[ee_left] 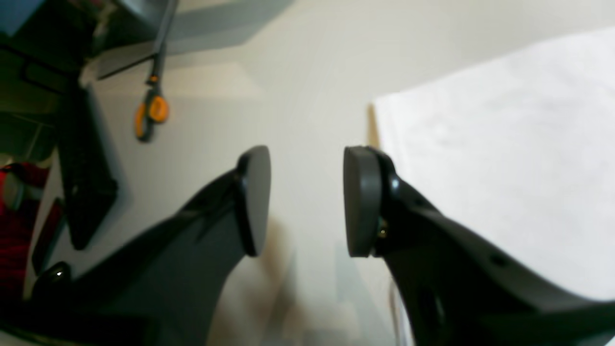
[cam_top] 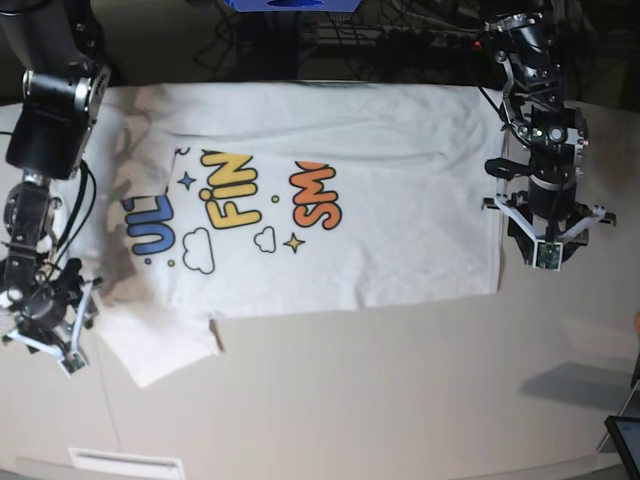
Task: Fold the T-shirt properly
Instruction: 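Move both grippers to the shirt's side edges and pinch the fabric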
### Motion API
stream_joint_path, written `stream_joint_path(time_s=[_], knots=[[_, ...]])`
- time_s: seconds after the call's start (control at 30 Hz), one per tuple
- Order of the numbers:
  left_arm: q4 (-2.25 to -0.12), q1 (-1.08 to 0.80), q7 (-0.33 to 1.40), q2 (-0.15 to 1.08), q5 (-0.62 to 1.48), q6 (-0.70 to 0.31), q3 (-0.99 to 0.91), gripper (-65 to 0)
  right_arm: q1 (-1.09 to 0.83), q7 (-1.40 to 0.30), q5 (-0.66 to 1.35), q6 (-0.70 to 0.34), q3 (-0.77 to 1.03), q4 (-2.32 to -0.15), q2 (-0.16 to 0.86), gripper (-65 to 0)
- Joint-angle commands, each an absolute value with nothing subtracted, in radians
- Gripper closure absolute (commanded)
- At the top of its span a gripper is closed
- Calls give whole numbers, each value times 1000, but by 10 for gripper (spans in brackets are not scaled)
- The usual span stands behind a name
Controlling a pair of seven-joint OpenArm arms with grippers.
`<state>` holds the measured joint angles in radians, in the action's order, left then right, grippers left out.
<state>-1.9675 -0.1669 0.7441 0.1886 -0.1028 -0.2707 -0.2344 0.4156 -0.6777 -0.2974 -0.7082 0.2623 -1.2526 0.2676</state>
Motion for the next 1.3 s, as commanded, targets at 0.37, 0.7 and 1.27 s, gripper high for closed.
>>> stream_joint_path(time_s=[0.37, 0.7, 1.27], knots=[[-1911, -130, 717, 199, -110, -266, -234, -254, 690, -553, -300, -698, 255, -777, 303, -344], [-1879, -131, 716, 199, -110, -266, -234, -254, 759, -631, -97, -698, 332, -682, 410, -428], [-1879, -140, 716, 199, -110, -266, -232, -254, 756, -662, 122, -698, 323, -539, 470, -428]])
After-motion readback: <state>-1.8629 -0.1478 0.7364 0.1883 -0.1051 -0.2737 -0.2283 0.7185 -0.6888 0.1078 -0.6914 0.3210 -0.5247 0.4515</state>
